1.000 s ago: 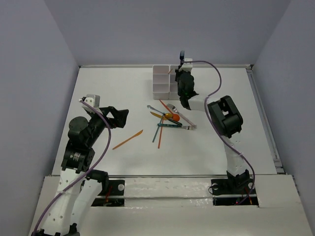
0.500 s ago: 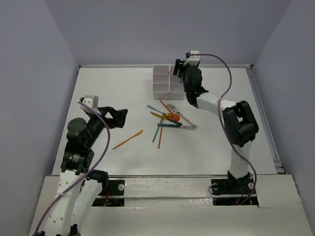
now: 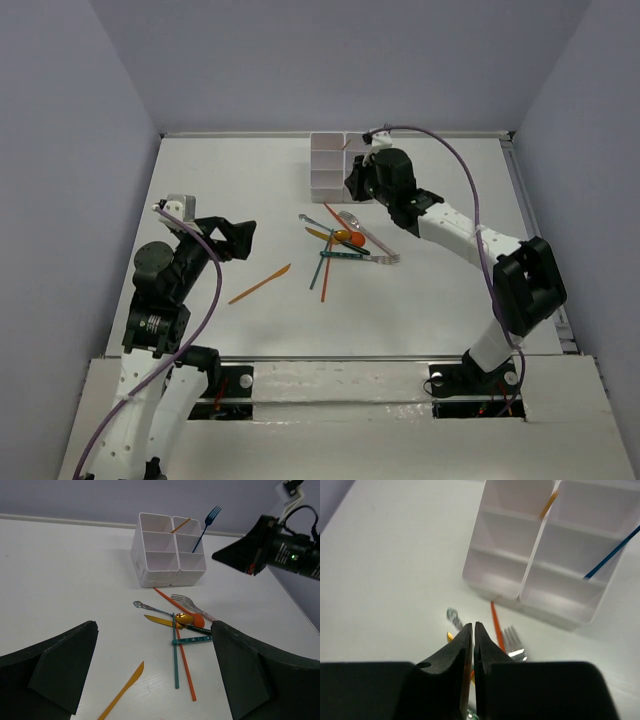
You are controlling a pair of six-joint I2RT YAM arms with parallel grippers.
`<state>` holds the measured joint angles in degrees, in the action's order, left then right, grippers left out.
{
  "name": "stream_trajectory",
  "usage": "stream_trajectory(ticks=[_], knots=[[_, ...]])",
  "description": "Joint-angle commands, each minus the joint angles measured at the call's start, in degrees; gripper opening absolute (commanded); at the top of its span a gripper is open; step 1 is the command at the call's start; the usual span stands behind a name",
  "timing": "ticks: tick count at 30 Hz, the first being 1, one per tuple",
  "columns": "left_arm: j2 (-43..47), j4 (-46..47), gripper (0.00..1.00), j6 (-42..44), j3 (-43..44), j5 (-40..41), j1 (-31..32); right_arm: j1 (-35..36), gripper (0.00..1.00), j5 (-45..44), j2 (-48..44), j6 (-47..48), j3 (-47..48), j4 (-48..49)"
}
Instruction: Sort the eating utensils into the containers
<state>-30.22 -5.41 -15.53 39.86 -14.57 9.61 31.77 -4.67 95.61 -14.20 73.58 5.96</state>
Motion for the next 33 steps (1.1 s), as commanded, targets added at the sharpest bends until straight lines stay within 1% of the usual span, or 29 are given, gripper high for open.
stream_trajectory(ticks=[1,4,5,6,7,8,9,11,12,14,18,23,27,30,32,33], knots=[[0.9,2.9,0.99,-0.3,-0.3,-0.6,-0.4,1.9,0.09,12.1,-1.1,-4.2,-3.6,-10.3],[1.2,3.0,0.99,-0.4,-0.4,-0.8,-0.4,5.4,0.10,14.2,1.2,-4.5,-2.6,-12.5],[1.3,3.0,0.99,-0.5,-0.3,-0.8,-0.4,9.6,0.11,13.5,2.4,-4.4,-1.6,-13.5],[1.4,3.1,0.99,-0.5,-0.3,-0.8,-0.4,11.7,0.13,9.6,4.9,-4.4,0.8,-15.9],[1.5,3.0,0.99,-0.4,-0.3,-0.6,-0.4,13.5,0.18,8.4,6.2,-5.7,1.9,-16.5],[1.7,2.9,0.99,-0.4,-0.3,-0.4,-0.4,15.0,0.25,8.3,7.3,-6.5,2.8,-16.7],[1.9,2.9,0.99,-0.3,-0.1,0.3,-0.4,17.5,0.39,8.9,9.5,-8.6,3.9,-16.5],[2.5,2.6,0.99,-0.1,0.0,0.9,-0.4,19.7,0.52,9.1,11.4,-10.5,4.2,-15.2],[2.7,2.5,0.99,0.1,0.0,1.2,-0.4,21.6,0.64,9.2,12.5,-11.3,4.6,-14.8],[3.2,2.3,0.99,0.1,0.2,1.8,-0.4,23.3,0.71,9.3,15.7,-12.6,6.5,-15.2],[4.1,1.8,0.99,0.4,0.8,3.6,-0.4,27.4,0.72,11.3,20.0,-13.8,8.1,-14.0],[5.3,1.7,0.99,0.4,0.8,4.5,-0.4,28.5,0.74,11.6,24.3,-15.1,10.3,-13.1],[5.3,1.6,0.99,0.4,0.8,4.2,-0.4,28.5,0.81,7.1,28.9,-15.4,13.9,-15.8],[5.3,1.5,0.99,0.4,0.8,4.1,-0.4,28.5,0.83,2.8,31.5,-14.3,17.9,-18.3],[5.4,1.4,0.99,0.5,0.9,4.2,-0.4,28.5,0.84,2.2,32.7,-14.0,18.8,-19.5],[5.5,1.4,0.99,0.6,0.9,4.3,-0.4,28.5,0.84,1.7,34.2,-12.6,22.3,-21.3]])
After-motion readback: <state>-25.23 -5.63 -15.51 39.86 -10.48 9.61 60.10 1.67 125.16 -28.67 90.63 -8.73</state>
